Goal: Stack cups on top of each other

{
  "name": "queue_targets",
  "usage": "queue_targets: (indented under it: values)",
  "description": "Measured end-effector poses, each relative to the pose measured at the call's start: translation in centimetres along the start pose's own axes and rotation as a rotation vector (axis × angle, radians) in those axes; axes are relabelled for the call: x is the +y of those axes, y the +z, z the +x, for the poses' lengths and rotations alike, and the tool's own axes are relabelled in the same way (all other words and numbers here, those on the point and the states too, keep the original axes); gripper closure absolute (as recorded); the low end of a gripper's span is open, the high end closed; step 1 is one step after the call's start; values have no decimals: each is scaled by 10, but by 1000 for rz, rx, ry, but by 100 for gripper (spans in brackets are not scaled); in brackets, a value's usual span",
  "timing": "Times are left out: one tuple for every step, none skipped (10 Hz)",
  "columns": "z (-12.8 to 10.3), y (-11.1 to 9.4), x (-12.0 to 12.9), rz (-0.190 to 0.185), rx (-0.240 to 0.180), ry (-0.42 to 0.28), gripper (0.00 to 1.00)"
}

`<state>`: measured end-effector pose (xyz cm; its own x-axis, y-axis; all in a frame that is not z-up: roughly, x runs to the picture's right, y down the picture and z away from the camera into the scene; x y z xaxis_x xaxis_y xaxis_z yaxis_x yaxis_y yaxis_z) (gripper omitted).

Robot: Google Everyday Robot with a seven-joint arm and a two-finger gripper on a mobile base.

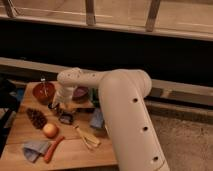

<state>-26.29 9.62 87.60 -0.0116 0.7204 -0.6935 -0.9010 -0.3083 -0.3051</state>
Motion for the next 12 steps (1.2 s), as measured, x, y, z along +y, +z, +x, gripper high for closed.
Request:
queue_targets:
  values:
    - [-1,0,-1,-2,1,2,69]
    - [-1,0,1,-8,0,-2,80]
    - [0,0,3,-15,-1,-8,83]
    - [0,-6,8,-27,-10,-17,83]
    - [-1,-15,11,-29,-23,-24,83]
    - [-4,-32,14,-27,-43,-28,83]
    - [-4,-50,18,-20,-61,-31,83]
    - [-5,-71,19,-12,-83,-31,83]
    - [-6,-89,11,7,-103,-24,83]
    - [-5,-105,-1,25,-119,-13,83]
    - [-3,-123,-19,47,-136,9,83]
    - [2,-142,-43,72,-151,38,83]
